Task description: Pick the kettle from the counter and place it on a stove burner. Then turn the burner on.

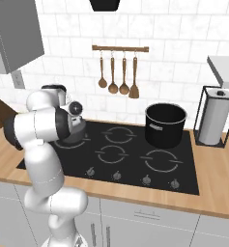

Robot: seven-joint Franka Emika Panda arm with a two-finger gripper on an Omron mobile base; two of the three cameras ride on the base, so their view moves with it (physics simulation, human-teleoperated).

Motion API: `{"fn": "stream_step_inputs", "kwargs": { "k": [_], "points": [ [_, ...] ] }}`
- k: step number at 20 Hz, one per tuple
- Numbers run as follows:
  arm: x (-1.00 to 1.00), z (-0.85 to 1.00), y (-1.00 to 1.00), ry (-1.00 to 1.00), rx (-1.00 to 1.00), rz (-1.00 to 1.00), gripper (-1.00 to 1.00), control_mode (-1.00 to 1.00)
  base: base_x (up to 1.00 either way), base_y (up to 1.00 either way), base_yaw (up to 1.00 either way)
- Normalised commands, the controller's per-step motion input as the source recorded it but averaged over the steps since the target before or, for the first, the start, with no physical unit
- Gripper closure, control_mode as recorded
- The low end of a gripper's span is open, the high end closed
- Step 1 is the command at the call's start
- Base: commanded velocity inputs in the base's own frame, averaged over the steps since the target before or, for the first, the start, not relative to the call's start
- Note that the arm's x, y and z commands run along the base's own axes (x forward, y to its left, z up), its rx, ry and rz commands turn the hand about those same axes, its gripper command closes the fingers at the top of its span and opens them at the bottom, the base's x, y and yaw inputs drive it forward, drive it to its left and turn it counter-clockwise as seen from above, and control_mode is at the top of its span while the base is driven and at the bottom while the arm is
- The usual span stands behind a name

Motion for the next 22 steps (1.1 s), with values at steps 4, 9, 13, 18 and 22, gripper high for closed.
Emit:
{"fn": "stream_step_inputs", "kwargs": {
  "k": [4,9,13,18,22],
  "points": [
    [0.0,0.0,0.0,0.0,0.0,0.0,-1.0,-1.0,0.0,0.0,0.0],
    [0.0,0.0,0.0,0.01,-0.03,0.0,-1.0,-1.0,0.0,0.0,0.0],
    [0.0,0.05,-0.06,0.03,-0.05,0.0,-1.0,-1.0,0.0,0.0,0.0],
    [-0.11,0.25,-0.16,0.04,-0.04,0.0,-1.0,-1.0,0.0,0.0,0.0],
    [-0.22,0.31,-0.33,0.12,-0.04,0.0,-1.0,-1.0,0.0,0.0,0.0]
  ]
}}
